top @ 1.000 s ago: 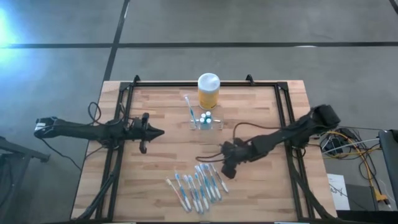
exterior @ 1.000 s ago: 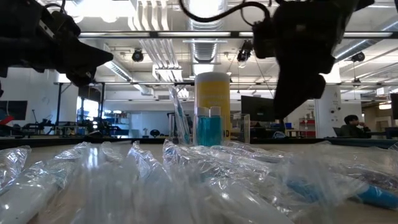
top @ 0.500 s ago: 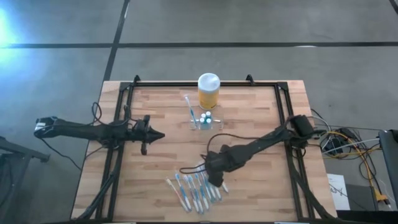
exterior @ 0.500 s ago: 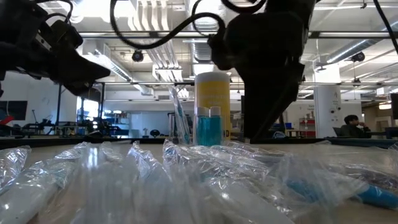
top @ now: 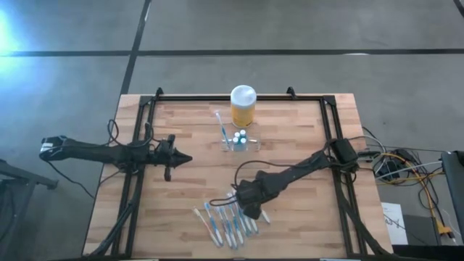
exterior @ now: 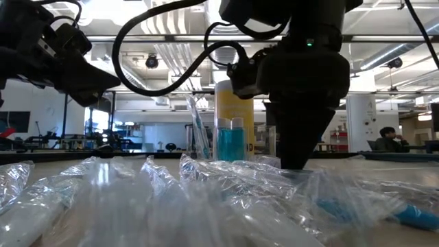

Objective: Pick & Place toothbrushing station
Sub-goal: Put the violet toothbrush into the transparent organizer

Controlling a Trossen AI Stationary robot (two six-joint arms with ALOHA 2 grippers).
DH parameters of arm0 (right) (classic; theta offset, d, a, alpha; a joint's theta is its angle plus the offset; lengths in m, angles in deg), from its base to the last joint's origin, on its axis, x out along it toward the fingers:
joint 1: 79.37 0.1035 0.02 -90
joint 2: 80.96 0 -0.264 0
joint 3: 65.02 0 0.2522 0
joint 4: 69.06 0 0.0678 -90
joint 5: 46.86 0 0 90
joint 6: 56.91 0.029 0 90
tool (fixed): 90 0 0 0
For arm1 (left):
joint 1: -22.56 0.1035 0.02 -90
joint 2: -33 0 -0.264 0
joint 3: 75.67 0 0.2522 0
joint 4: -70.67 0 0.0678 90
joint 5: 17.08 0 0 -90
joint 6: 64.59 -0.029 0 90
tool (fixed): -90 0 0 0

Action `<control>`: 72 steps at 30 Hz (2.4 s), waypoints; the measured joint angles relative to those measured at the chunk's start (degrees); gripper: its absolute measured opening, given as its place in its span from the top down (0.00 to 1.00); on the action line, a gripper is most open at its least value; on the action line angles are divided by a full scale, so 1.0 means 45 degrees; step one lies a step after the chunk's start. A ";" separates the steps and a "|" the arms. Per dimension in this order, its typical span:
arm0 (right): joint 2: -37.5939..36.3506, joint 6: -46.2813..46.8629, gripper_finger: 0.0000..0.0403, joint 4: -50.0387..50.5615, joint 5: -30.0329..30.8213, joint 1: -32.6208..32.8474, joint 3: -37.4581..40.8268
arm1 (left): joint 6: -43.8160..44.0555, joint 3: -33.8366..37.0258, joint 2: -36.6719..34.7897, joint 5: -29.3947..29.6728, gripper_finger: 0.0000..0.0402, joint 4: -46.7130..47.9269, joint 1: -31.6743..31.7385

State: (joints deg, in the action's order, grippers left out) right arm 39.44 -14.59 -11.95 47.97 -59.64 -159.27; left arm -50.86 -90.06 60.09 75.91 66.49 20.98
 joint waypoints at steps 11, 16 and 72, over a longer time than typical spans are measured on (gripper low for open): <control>-0.0623 -0.1624 0.92 0.0357 0.0090 0.0017 0.0238 | 0.0000 -0.0010 0.0000 -0.0005 0.98 -0.0212 0.0000; -0.0862 -0.2613 0.97 0.0511 0.0848 0.0146 0.0355 | 0.0000 -0.0010 0.0000 -0.0005 0.96 -0.0212 0.0000; -2.3482 -0.9332 0.98 -1.4051 0.6686 0.1181 1.6237 | 0.0466 -0.0019 0.0000 0.1276 0.98 -0.0387 0.0000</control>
State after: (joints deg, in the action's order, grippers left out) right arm -66.23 -56.59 -75.18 78.05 -54.33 -86.20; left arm -48.76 -90.15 60.09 81.65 64.75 20.98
